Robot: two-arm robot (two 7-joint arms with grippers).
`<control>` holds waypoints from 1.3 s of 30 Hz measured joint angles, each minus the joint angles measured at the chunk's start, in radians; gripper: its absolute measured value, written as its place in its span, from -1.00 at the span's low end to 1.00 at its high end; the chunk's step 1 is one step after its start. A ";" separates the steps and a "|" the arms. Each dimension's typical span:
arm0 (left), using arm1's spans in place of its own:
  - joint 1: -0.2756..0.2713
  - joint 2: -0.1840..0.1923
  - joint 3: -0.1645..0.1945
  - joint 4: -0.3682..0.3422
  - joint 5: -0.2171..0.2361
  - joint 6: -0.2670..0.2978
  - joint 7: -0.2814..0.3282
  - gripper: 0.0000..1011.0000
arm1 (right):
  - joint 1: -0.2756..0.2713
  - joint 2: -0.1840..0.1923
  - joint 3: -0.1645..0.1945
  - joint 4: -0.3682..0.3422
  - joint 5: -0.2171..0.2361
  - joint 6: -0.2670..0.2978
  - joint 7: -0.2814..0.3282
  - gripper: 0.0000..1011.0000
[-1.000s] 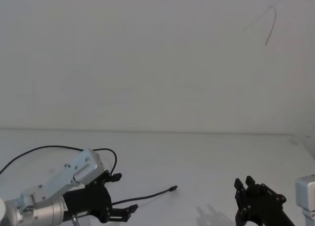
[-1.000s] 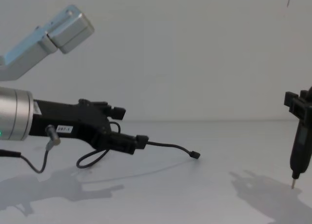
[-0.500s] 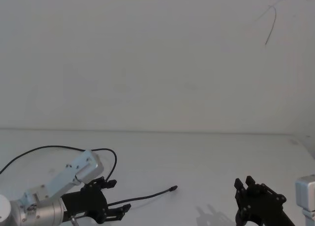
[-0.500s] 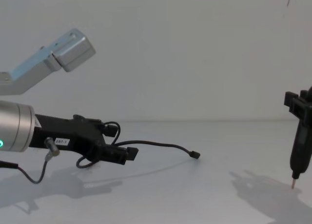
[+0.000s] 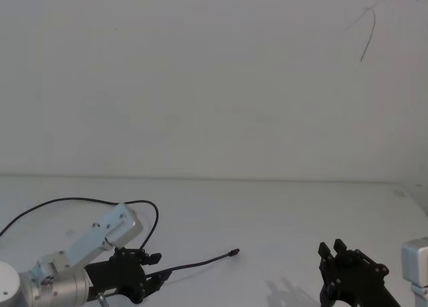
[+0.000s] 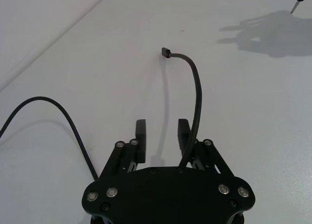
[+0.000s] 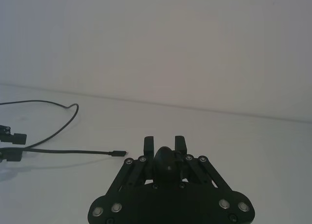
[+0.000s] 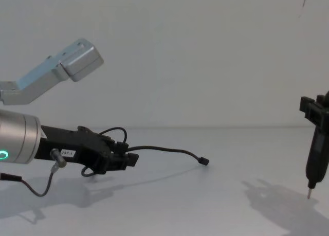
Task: Pick up the data cable with the one hand.
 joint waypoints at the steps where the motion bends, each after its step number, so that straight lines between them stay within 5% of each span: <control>1: 0.000 -0.001 0.000 0.001 0.000 0.001 0.000 -0.24 | 0.000 0.000 0.000 0.000 0.000 0.000 0.000 -0.50; 14: -0.003 -0.005 0.001 0.009 0.002 0.006 0.003 -1.00 | 0.000 0.000 0.000 0.000 0.000 0.000 0.000 -0.50; 25: 0.005 0.005 -0.017 -0.003 -0.028 -0.025 -0.029 -1.00 | 0.000 0.000 0.000 0.000 0.000 0.000 0.000 -0.50; 39: 0.051 0.078 -0.091 -0.044 -0.190 -0.147 -0.211 -1.00 | 0.000 0.000 0.000 0.000 0.000 0.000 0.000 -0.50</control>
